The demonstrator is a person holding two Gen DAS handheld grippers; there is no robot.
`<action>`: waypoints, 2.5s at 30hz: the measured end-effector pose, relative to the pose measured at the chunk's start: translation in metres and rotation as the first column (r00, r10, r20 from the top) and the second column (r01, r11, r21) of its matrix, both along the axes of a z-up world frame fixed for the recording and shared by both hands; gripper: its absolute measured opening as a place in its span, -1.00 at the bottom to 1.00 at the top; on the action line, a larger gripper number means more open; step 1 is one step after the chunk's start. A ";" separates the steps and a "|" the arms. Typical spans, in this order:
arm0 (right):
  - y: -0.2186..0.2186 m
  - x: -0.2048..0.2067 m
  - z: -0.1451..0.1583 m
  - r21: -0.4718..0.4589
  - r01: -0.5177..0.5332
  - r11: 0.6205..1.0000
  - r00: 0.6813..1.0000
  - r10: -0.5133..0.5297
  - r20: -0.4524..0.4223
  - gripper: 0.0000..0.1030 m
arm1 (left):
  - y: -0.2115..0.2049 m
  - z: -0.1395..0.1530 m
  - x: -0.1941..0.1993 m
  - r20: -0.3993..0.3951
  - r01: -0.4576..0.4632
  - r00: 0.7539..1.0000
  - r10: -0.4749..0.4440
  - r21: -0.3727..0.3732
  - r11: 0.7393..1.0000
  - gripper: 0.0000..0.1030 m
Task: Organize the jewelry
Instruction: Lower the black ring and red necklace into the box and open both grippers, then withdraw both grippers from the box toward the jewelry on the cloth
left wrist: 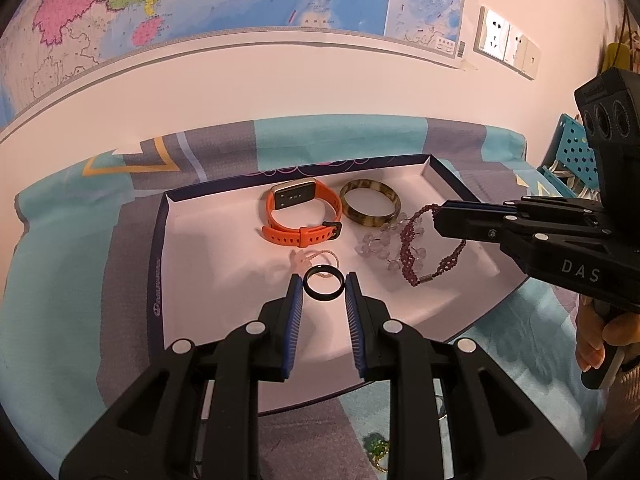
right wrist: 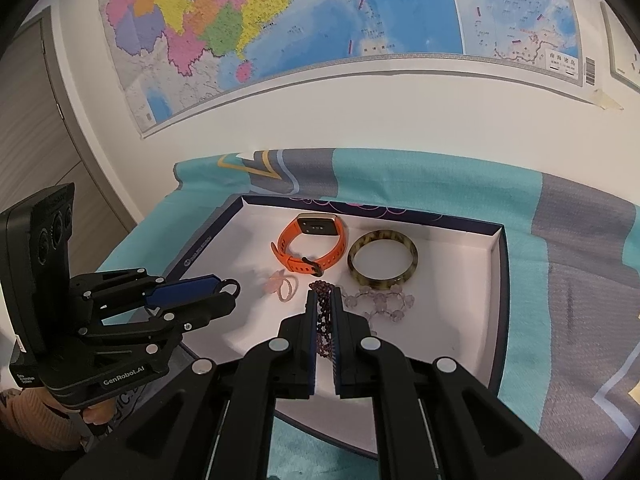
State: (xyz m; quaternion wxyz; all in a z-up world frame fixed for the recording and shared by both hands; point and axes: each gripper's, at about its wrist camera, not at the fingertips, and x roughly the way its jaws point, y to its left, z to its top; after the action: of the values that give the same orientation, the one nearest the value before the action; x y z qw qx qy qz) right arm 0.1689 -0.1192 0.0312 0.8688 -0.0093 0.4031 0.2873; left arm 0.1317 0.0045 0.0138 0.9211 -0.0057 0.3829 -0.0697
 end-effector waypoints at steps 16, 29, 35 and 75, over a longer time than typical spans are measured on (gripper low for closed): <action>0.001 0.018 -0.008 -0.008 0.022 1.000 0.999 -0.022 -0.028 -0.90 | -0.007 -0.008 0.017 -0.036 0.007 0.999 -0.006 0.024 1.000 -0.56; 0.004 0.035 -0.024 -0.034 0.057 0.998 0.996 -0.059 -0.062 -0.86 | -0.010 -0.023 0.030 -0.086 0.010 0.996 -0.007 0.037 0.999 -0.56; 0.004 0.037 -0.029 -0.050 0.071 0.996 0.995 -0.074 -0.064 -0.79 | -0.007 -0.017 0.024 -0.070 0.007 0.998 -0.006 0.021 1.000 -0.56; -0.020 -0.120 -0.041 -0.111 -0.060 0.992 0.996 0.053 -0.067 -0.27 | -0.039 -0.023 -0.095 -0.016 0.243 0.970 -0.242 0.043 0.969 -0.19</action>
State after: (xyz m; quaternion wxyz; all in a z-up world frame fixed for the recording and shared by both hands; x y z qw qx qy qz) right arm 0.0489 -0.1396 -0.0099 0.8451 -0.0608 0.4458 0.2888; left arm 0.0363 -0.0344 -0.0092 0.9035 0.0614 0.3872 -0.1732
